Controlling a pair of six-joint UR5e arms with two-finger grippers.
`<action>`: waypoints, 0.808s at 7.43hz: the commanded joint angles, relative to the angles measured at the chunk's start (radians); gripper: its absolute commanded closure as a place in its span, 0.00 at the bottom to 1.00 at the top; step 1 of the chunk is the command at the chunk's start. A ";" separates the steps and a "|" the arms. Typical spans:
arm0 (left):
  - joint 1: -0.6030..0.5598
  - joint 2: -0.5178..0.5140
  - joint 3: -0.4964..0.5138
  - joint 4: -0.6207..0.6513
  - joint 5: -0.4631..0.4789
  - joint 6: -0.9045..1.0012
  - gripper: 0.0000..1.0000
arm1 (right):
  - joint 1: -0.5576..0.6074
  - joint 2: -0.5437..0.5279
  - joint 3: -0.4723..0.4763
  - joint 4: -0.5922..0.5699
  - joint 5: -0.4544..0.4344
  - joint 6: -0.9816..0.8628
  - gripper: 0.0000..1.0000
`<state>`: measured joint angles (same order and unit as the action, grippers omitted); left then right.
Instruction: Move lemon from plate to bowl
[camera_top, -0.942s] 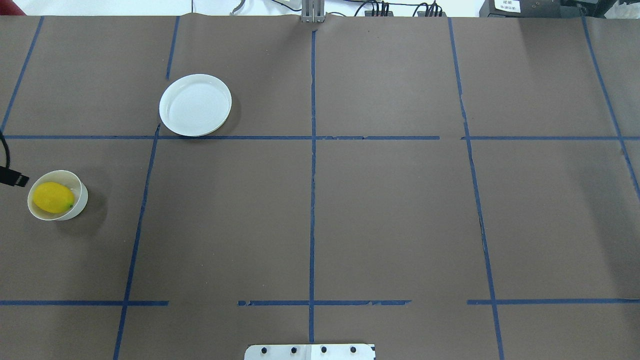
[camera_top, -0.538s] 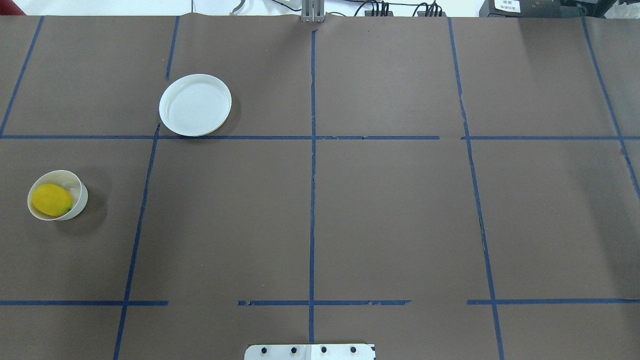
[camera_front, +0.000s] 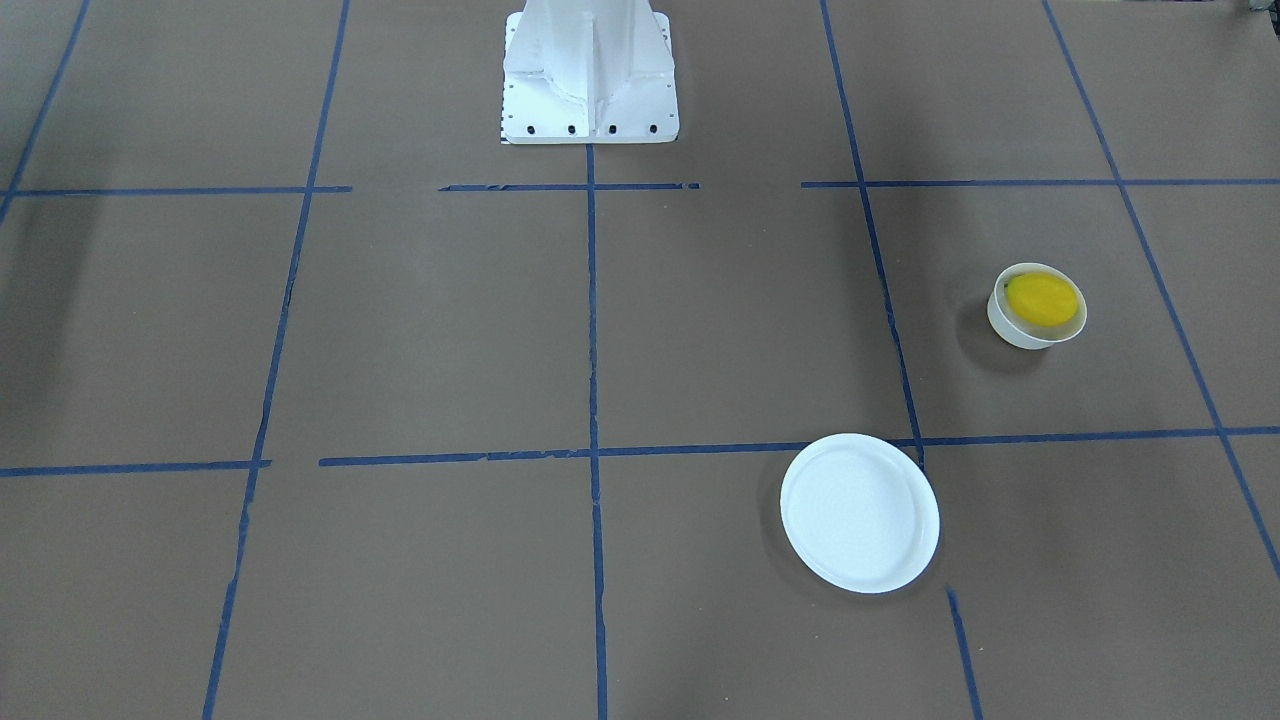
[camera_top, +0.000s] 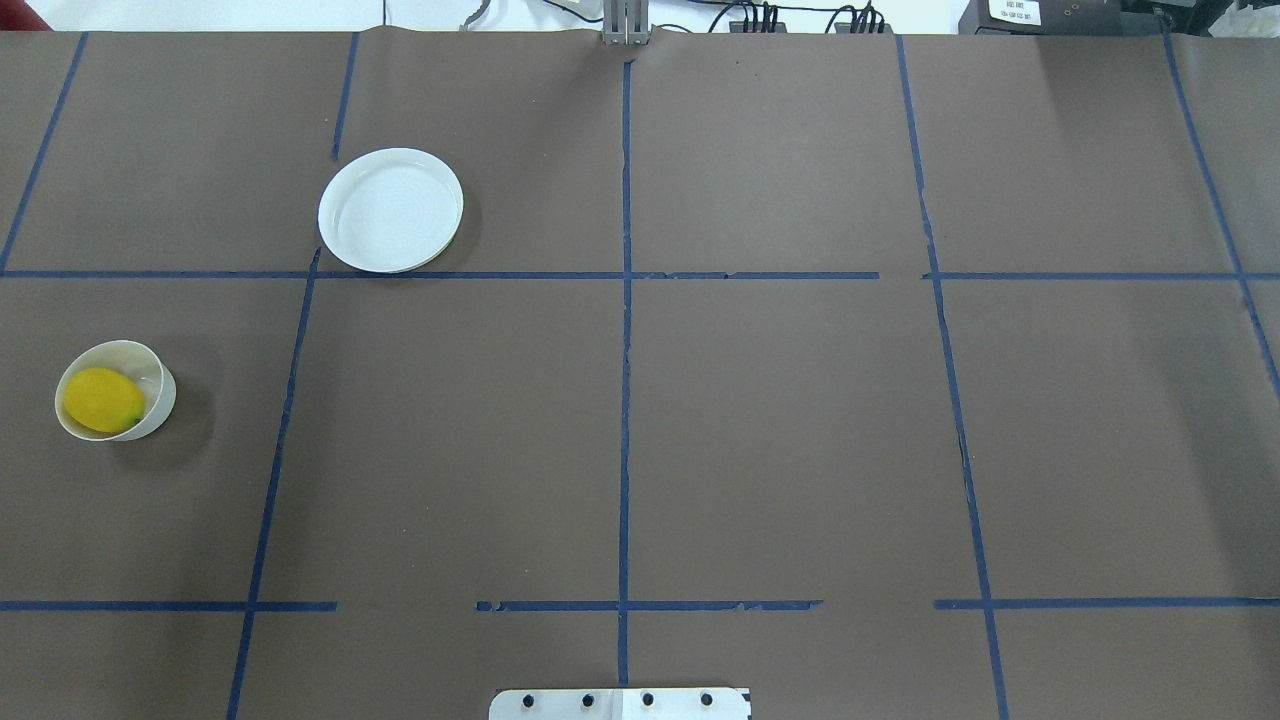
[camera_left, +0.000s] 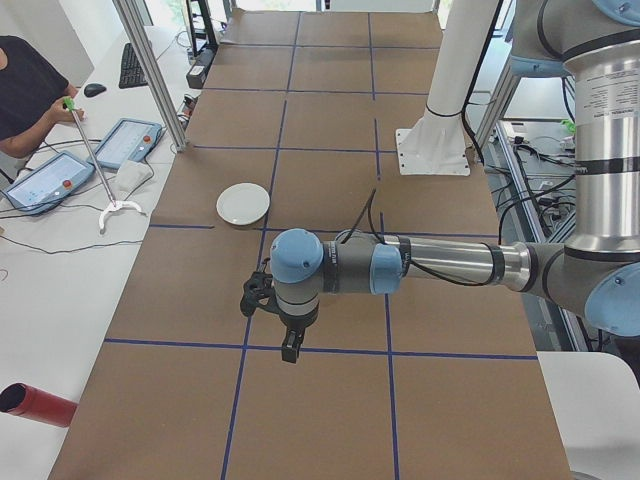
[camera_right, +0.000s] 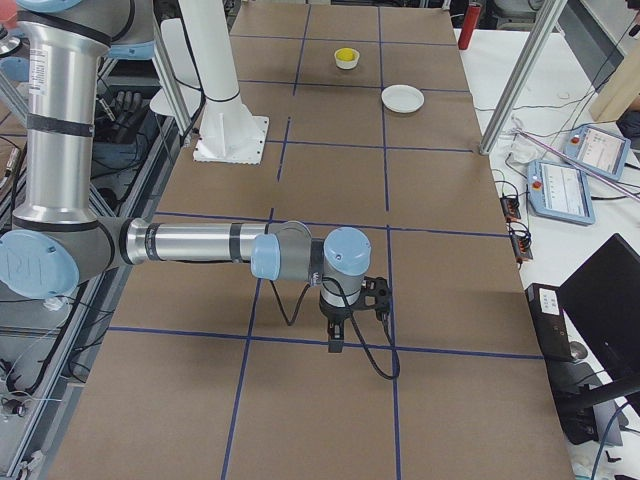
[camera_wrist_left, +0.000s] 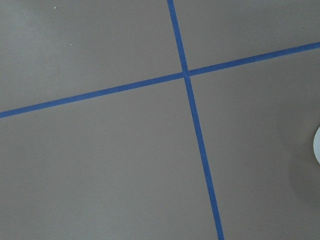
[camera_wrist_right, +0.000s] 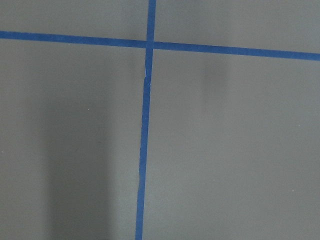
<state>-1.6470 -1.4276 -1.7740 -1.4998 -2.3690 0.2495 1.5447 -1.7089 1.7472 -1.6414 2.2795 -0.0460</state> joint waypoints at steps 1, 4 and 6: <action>0.000 0.018 0.002 0.006 -0.033 -0.001 0.00 | 0.000 0.000 0.000 0.000 0.000 0.000 0.00; -0.004 -0.046 -0.012 0.139 -0.013 -0.109 0.00 | 0.000 0.000 0.000 0.000 0.000 0.000 0.00; -0.007 -0.056 -0.012 0.136 0.060 -0.144 0.00 | 0.000 0.000 0.000 0.000 0.000 0.000 0.00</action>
<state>-1.6525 -1.4718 -1.7853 -1.3730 -2.3373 0.1322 1.5447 -1.7088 1.7472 -1.6414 2.2795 -0.0460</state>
